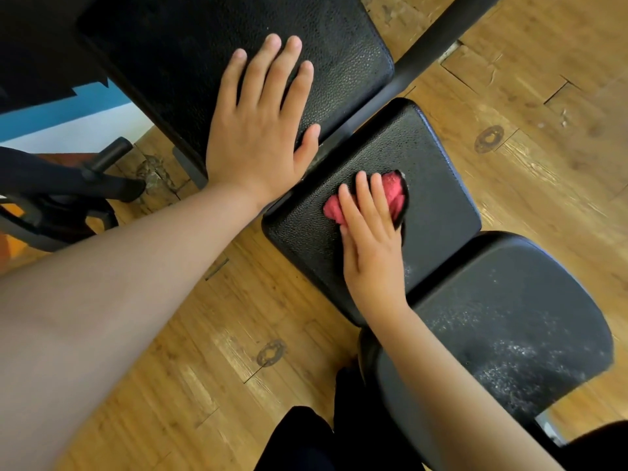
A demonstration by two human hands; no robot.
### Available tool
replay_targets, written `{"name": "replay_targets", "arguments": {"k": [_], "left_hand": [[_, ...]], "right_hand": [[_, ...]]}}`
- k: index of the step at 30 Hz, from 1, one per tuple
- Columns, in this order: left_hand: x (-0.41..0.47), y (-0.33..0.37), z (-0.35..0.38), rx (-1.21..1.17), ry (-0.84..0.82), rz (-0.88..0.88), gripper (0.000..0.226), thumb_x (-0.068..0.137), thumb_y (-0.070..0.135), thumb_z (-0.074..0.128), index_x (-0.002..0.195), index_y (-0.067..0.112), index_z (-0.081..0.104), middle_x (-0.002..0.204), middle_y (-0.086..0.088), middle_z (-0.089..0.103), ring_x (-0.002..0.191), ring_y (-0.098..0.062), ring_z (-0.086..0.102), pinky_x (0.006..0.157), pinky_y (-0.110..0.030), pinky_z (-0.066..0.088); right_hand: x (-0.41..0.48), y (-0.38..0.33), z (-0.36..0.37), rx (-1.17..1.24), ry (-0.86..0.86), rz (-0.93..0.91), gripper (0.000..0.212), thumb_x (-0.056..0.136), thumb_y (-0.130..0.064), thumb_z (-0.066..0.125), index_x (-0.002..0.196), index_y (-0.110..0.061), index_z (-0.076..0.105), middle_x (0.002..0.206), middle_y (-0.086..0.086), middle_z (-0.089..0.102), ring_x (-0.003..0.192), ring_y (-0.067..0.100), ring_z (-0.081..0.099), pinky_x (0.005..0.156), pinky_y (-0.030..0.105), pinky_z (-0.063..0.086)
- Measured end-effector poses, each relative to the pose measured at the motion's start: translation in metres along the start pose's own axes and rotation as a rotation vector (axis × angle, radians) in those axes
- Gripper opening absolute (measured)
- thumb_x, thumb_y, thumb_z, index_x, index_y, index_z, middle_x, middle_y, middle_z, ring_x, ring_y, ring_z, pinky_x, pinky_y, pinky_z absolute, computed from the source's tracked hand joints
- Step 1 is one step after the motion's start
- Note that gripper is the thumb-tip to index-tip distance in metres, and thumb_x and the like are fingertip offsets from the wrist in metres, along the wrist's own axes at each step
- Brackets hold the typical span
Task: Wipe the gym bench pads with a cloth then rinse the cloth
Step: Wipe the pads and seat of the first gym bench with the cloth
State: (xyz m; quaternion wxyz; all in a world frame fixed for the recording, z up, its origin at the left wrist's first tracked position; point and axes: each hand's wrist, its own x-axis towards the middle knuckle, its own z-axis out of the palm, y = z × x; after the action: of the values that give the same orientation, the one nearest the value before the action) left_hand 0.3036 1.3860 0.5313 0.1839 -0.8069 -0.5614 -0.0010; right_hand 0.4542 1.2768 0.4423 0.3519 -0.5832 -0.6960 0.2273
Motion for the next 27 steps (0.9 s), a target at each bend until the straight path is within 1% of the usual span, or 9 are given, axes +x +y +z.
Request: {"name": "replay_targets", "arguments": {"k": [3,7,10,13,16,18,20,22,27], "left_hand": [[0.0,0.0,0.0,-0.005,-0.008,0.002,0.059,0.1,0.042,0.027,0.148,0.008,0.029,0.158,-0.014,0.024,0.147,-0.032,0.019,0.119,-0.05,0.015],[0.0,-0.001,0.0,-0.012,0.0,0.0,0.059,0.1,0.042,0.028,0.147,0.007,0.03,0.158,-0.014,0.024,0.146,-0.032,0.02,0.119,-0.05,0.015],[0.0,0.0,-0.001,-0.013,-0.003,0.005,0.059,0.099,0.042,0.028,0.147,0.007,0.03,0.158,-0.014,0.024,0.146,-0.032,0.02,0.119,-0.05,0.015],[0.0,0.001,-0.002,-0.015,-0.01,0.001,0.059,0.099,0.042,0.028,0.147,0.007,0.03,0.158,-0.014,0.024,0.147,-0.032,0.019,0.119,-0.05,0.014],[0.0,0.001,-0.001,-0.019,-0.011,0.002,0.06,0.099,0.042,0.028,0.147,0.007,0.029,0.158,-0.014,0.024,0.147,-0.032,0.019,0.119,-0.049,0.014],[0.0,0.001,-0.001,-0.018,-0.005,0.002,0.06,0.099,0.042,0.028,0.147,0.007,0.03,0.158,-0.014,0.024,0.146,-0.033,0.02,0.119,-0.049,0.014],[0.0,0.001,0.0,-0.019,-0.001,-0.001,0.059,0.099,0.042,0.028,0.147,0.007,0.03,0.158,-0.014,0.024,0.146,-0.033,0.02,0.119,-0.049,0.013],[0.001,0.001,-0.001,-0.018,0.001,-0.002,0.059,0.099,0.042,0.028,0.147,0.007,0.03,0.158,-0.014,0.024,0.147,-0.032,0.019,0.119,-0.049,0.013],[0.0,0.001,-0.001,-0.022,-0.007,-0.004,0.06,0.099,0.042,0.028,0.147,0.007,0.029,0.158,-0.014,0.023,0.147,-0.032,0.018,0.119,-0.049,0.013]], "right_hand": [[-0.017,-0.008,0.006,0.011,-0.012,-0.003,0.044,0.098,-0.008,0.045,0.142,-0.008,0.044,0.153,0.01,0.032,0.147,0.023,0.016,0.111,0.056,0.027],[-0.046,-0.004,0.005,-0.025,-0.168,-0.166,0.054,0.091,0.001,0.059,0.142,-0.012,0.044,0.153,0.006,0.033,0.147,0.022,0.019,0.11,0.054,0.029],[-0.026,0.015,-0.008,-0.055,-0.176,-0.272,0.052,0.09,0.002,0.058,0.14,-0.01,0.047,0.151,0.007,0.038,0.144,0.022,0.026,0.109,0.05,0.032],[-0.004,0.028,-0.013,-0.037,-0.072,-0.178,0.044,0.097,-0.003,0.05,0.14,-0.008,0.045,0.151,0.011,0.036,0.145,0.026,0.024,0.109,0.054,0.032],[-0.017,0.017,-0.004,-0.018,0.019,-0.026,0.044,0.098,-0.005,0.047,0.141,-0.006,0.043,0.152,0.011,0.034,0.146,0.024,0.019,0.113,0.05,0.028],[-0.036,0.012,0.002,-0.025,-0.027,-0.05,0.045,0.098,-0.005,0.047,0.142,-0.006,0.041,0.152,0.01,0.033,0.146,0.024,0.019,0.111,0.052,0.03],[-0.046,0.02,-0.002,-0.055,-0.102,-0.144,0.048,0.096,-0.004,0.052,0.142,-0.009,0.041,0.152,0.009,0.035,0.146,0.024,0.022,0.106,0.053,0.035],[-0.037,0.033,-0.011,-0.101,-0.114,-0.201,0.052,0.093,-0.002,0.056,0.142,-0.011,0.041,0.151,0.008,0.038,0.144,0.022,0.026,0.104,0.05,0.038],[-0.016,0.038,-0.017,-0.06,0.036,0.055,0.044,0.1,-0.012,0.041,0.144,-0.009,0.039,0.153,0.004,0.029,0.146,0.018,0.018,0.114,0.042,0.026]]}}
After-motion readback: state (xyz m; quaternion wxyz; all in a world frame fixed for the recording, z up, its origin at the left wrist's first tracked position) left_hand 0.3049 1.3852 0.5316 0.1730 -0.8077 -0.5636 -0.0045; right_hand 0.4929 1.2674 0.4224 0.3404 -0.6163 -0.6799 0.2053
